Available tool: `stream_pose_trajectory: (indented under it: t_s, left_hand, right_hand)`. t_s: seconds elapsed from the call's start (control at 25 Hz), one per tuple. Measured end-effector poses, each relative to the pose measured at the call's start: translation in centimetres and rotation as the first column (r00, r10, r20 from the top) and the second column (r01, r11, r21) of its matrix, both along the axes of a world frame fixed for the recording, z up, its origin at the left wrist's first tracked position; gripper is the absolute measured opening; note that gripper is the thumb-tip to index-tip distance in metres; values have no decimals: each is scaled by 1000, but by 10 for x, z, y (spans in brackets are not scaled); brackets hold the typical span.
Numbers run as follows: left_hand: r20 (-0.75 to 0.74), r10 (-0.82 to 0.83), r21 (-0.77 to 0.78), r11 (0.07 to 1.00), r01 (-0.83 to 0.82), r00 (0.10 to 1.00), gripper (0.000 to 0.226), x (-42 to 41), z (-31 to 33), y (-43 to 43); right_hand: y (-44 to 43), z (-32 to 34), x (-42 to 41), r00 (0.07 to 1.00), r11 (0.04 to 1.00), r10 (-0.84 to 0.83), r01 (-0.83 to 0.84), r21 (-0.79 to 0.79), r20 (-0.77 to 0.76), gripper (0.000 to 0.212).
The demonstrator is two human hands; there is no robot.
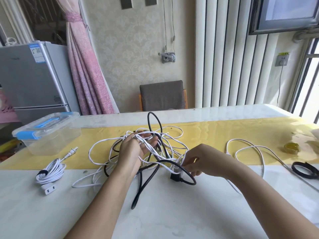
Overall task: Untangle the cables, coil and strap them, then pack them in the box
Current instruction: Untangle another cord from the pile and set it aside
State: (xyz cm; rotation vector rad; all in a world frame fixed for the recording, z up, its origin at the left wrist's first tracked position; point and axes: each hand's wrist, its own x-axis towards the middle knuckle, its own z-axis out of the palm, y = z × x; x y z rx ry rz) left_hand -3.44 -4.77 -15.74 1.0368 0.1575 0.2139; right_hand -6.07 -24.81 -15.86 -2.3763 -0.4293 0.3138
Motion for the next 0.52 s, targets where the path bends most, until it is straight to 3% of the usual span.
stream_pose_trajectory:
  t_s: [0.08,0.16,0.28,0.44,0.52]
  left_hand:
    - [43,-118,-173,977,124,992,29,0,3,1]
    - [98,-251,-250,931,268,963,24,-1,4,0]
    - [115,-327,-231,909,346,938,23,-2,2,-4]
    - [151,-332,-199,913,357,931,22,-5,4,-7]
    - [119,-269,-128,950,283,956,11,-7,3,-10]
  right_hand:
    - [5,-3,2,997,998,-20,25,-60,73,17]
    - [12,-5,0,989,998,-25,34,-61,148,30]
    - [21,-11,-3,982,994,-103,96,55,157,40]
    - [28,-17,0,980,958,-179,154,241,90,27]
    - [29,-17,0,980,927,-194,168,335,44,26]
